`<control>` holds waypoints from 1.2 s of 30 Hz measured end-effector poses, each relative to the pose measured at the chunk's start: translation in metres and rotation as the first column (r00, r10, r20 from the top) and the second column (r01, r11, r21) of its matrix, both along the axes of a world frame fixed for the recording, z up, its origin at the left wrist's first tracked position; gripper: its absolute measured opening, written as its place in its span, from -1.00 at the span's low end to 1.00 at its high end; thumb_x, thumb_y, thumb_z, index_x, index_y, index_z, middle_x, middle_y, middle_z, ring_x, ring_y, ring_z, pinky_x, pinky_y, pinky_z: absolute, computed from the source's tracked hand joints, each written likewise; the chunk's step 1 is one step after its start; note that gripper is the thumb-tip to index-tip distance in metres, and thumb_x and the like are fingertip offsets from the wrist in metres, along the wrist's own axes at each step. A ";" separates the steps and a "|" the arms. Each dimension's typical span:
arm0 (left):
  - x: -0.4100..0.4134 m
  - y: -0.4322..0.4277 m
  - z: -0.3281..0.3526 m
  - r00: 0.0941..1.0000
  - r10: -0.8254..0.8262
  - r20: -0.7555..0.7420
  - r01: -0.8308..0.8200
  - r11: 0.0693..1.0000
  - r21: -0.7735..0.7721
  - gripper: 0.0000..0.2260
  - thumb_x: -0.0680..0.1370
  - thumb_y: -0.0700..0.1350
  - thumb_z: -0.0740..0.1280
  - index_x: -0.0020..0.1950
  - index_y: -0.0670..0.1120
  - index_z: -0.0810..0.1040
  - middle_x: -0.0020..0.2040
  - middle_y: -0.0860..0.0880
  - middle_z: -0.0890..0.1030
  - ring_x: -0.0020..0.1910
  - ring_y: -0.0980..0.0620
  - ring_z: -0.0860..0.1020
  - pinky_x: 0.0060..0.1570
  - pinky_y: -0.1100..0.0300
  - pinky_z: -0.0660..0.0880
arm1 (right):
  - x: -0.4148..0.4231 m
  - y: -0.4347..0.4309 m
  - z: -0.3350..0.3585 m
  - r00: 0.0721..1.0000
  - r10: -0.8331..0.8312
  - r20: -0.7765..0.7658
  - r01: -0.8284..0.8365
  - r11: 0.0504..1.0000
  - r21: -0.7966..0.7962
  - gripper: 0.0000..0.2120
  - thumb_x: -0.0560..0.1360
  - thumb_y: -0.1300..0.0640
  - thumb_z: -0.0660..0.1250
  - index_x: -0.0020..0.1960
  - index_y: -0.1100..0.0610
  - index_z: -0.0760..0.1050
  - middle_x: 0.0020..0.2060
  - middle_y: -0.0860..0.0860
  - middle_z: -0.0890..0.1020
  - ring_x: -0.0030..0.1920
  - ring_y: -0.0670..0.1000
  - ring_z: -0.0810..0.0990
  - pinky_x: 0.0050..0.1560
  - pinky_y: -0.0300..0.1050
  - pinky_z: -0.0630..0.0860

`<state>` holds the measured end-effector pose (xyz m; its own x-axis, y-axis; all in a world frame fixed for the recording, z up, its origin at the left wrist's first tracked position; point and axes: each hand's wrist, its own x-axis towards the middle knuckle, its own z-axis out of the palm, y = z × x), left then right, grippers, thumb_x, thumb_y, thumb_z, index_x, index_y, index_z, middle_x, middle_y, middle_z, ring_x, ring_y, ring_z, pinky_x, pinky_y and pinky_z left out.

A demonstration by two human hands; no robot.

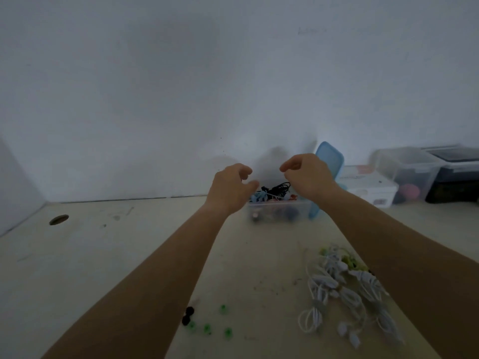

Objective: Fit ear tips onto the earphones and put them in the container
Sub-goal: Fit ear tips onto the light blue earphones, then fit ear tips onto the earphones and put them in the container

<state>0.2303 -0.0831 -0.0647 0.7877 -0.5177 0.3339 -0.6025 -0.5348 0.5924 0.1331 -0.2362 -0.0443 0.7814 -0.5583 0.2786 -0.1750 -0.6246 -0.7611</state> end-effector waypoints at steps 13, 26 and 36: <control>-0.133 0.033 -0.007 0.973 -0.193 -0.124 0.205 0.975 0.090 -0.62 0.52 -0.05 0.43 0.31 -0.02 0.46 0.10 -0.01 0.58 -0.05 0.05 0.54 -0.04 0.22 0.46 | -0.128 0.014 0.003 0.987 0.124 -0.104 -0.116 0.990 0.076 -0.86 0.49 0.26 0.35 -0.08 0.07 0.66 -0.19 0.02 0.69 -0.20 0.00 0.65 -0.25 -0.21 0.50; -0.185 0.035 -0.051 0.930 -0.138 -0.341 0.192 0.973 0.130 -0.56 0.42 0.00 0.53 0.22 -0.04 0.46 -0.16 0.10 0.62 -0.25 0.21 0.58 -0.26 0.33 0.49 | -0.183 0.033 -0.043 0.872 0.318 -0.373 -0.365 0.929 -0.061 -0.80 0.46 0.19 0.42 0.04 -0.03 0.65 -0.06 -0.12 0.68 -0.03 -0.12 0.64 0.03 -0.29 0.48; -0.175 0.062 -0.020 0.786 -0.245 -0.567 0.121 0.961 -0.248 -0.88 0.47 -0.21 0.44 -0.01 -0.13 0.61 -0.10 -0.15 0.69 -0.28 0.03 0.62 -0.22 0.17 0.56 | -0.176 0.035 -0.055 0.888 0.169 -0.428 -0.271 0.944 -0.187 -0.59 0.52 0.25 0.29 0.35 0.04 0.51 0.19 0.04 0.60 0.12 -0.01 0.56 0.11 -0.21 0.48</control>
